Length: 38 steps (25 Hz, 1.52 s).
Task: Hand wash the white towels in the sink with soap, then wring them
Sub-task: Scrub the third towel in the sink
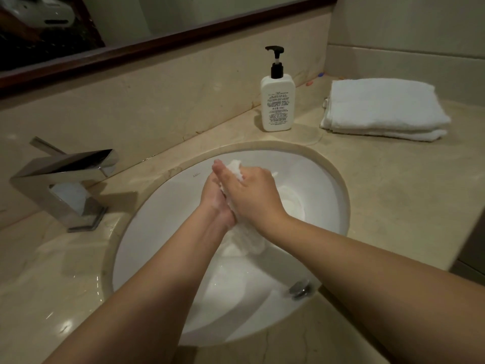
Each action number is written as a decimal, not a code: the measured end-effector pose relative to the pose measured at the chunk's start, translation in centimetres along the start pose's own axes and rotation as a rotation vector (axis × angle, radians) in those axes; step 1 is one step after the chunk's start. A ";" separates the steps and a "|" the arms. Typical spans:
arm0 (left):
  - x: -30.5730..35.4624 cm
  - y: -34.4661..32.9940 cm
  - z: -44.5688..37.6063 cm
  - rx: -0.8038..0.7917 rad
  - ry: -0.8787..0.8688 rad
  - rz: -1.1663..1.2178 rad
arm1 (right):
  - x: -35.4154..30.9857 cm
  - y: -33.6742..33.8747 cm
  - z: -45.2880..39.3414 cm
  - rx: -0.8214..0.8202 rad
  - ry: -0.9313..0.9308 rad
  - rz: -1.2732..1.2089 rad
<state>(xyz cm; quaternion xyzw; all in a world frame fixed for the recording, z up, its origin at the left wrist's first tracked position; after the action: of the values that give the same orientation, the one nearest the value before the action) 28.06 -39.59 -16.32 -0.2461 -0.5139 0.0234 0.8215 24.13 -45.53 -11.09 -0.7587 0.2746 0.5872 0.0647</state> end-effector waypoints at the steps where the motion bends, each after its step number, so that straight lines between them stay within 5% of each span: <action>1: 0.0 0.0 -0.1 0.002 0.000 0.000 | 0.5 0.7 -1.0 0.034 -0.038 0.002; 4: -0.4 -0.7 -0.1 -0.012 0.061 -0.139 | 1.8 2.9 -2.5 0.207 -0.177 -0.092; 8: 0.0 0.9 -0.7 0.062 -0.011 -0.082 | -0.2 0.2 -0.1 -0.002 -0.040 -0.040; 12: -0.1 0.5 -0.4 0.108 0.018 -0.336 | 2.6 2.9 -2.6 0.230 -0.243 -0.120; 16: -0.5 1.3 -1.1 0.116 0.014 -0.179 | 1.5 -0.2 -0.3 0.027 -0.130 -0.071; 20: -0.9 1.0 -1.3 0.092 0.067 -0.245 | 3.1 2.6 -2.9 0.217 -0.263 -0.102; 23: -0.3 1.7 -1.5 0.143 0.036 -0.143 | 1.2 -0.1 -0.9 0.026 -0.116 -0.076; 28: -1.5 0.6 -0.7 0.124 0.113 -0.172 | 3.3 2.3 -2.7 0.178 -0.306 -0.099; 31: -0.9 1.2 -1.5 0.105 0.076 -0.092 | 2.0 -0.3 -0.8 0.019 -0.185 -0.098; 35: -1.0 0.5 -0.8 0.040 0.114 -0.147 | 2.1 2.2 -2.2 0.191 -0.234 -0.086; 38: -0.7 0.6 -0.7 0.056 0.088 -0.079 | 1.0 0.6 -0.6 0.075 -0.141 -0.060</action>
<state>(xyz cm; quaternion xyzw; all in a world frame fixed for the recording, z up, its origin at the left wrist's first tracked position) 28.50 -39.50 -17.42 -0.2036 -0.4856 -0.0055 0.8501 24.55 -46.66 -11.70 -0.7204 0.2682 0.6263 0.1297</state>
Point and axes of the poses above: each hand's wrist, its own z-axis away from the middle knuckle, its own y-axis out of the back of the hand, x = y × z, the point moved 8 cm from there along -z, towards the middle knuckle, and after that the axes turned 7 degrees about -z, right-handed, at the moved point
